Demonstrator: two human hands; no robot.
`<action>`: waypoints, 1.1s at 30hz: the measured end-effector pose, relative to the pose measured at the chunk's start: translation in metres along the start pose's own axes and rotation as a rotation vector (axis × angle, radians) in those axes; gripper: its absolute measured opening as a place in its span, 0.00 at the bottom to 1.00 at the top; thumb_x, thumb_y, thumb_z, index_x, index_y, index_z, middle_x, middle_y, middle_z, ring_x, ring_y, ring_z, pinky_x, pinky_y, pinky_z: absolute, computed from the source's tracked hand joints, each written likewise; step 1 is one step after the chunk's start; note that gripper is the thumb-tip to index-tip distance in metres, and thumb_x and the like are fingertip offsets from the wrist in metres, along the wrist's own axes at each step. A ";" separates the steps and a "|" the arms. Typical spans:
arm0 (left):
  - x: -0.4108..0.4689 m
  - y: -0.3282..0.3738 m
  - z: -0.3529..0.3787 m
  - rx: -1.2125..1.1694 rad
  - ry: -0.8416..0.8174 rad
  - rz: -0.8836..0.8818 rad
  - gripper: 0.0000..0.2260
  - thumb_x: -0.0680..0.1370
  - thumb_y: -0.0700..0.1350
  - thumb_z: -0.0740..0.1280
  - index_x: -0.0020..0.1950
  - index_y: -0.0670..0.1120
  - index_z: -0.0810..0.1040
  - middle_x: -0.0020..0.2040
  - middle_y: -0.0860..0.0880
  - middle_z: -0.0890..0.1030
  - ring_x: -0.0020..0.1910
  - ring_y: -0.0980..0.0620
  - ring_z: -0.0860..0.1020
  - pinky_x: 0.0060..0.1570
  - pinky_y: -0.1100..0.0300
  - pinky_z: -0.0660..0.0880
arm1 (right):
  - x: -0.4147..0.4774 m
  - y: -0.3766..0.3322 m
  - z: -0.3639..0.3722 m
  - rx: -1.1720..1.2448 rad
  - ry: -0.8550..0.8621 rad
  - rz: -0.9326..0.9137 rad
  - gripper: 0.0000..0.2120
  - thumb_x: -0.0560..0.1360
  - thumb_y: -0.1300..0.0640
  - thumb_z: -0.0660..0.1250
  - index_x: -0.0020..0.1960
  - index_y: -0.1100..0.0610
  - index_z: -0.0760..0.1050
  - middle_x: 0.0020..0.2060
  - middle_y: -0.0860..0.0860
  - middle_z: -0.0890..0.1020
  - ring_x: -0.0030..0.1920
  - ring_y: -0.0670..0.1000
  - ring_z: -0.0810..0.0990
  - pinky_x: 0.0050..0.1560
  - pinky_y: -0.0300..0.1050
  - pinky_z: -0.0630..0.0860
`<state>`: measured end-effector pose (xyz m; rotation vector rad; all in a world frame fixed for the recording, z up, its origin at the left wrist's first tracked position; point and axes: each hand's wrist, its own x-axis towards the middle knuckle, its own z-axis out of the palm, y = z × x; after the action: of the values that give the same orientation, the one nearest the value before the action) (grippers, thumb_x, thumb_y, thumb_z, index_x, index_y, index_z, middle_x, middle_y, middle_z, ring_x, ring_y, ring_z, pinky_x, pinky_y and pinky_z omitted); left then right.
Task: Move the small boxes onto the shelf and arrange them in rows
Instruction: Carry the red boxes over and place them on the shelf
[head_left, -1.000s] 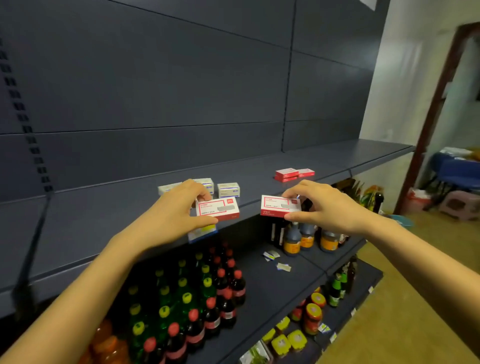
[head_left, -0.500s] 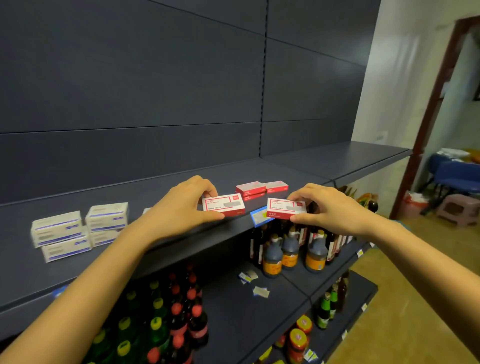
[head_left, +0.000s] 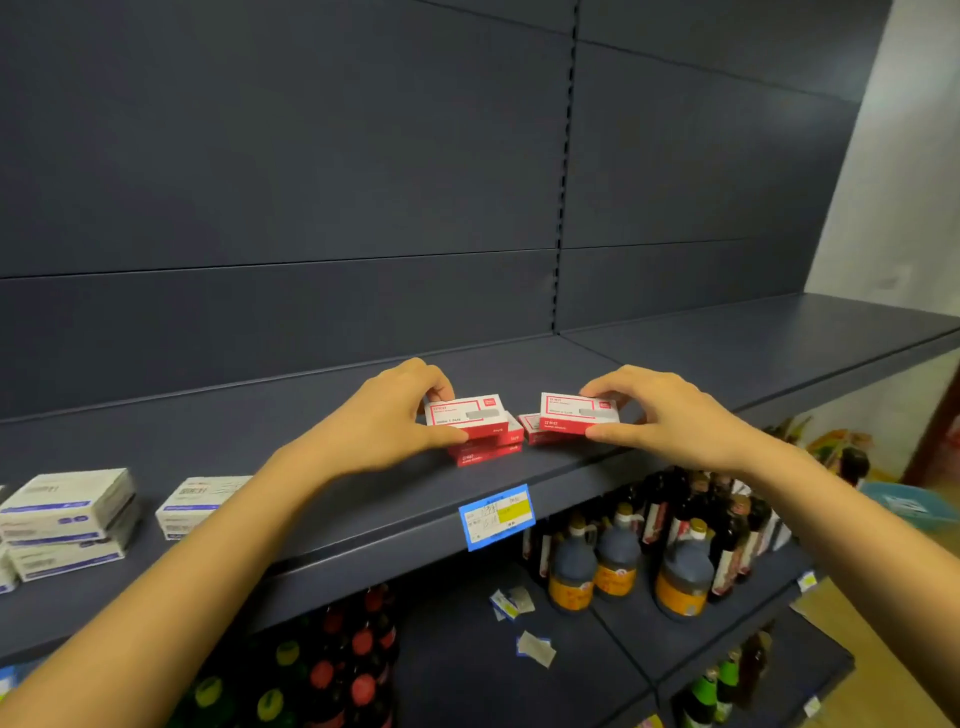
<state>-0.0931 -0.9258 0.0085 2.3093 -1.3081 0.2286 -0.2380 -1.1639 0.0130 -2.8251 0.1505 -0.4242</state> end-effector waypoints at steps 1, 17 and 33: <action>0.004 0.002 0.004 0.000 0.002 -0.016 0.15 0.71 0.53 0.70 0.52 0.48 0.73 0.50 0.52 0.74 0.47 0.54 0.73 0.42 0.66 0.69 | 0.007 0.005 0.001 0.004 -0.011 -0.021 0.19 0.72 0.44 0.67 0.61 0.45 0.71 0.58 0.43 0.76 0.57 0.45 0.73 0.56 0.53 0.74; 0.006 0.035 0.025 0.123 0.206 -0.387 0.14 0.74 0.55 0.66 0.54 0.48 0.75 0.53 0.52 0.78 0.49 0.54 0.75 0.50 0.58 0.73 | 0.072 0.055 0.018 0.030 -0.212 -0.352 0.20 0.73 0.42 0.65 0.63 0.45 0.69 0.62 0.42 0.73 0.63 0.46 0.71 0.61 0.51 0.72; -0.142 0.077 -0.033 0.776 0.417 -0.876 0.11 0.76 0.50 0.61 0.53 0.46 0.76 0.55 0.48 0.79 0.56 0.45 0.74 0.48 0.54 0.72 | 0.075 -0.101 0.035 0.119 -0.022 -0.984 0.17 0.78 0.48 0.59 0.65 0.46 0.67 0.64 0.42 0.71 0.64 0.47 0.66 0.53 0.45 0.68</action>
<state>-0.2302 -0.8352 0.0095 2.9602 0.1064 0.9614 -0.1500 -1.0694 0.0307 -2.5805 -1.2514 -0.5527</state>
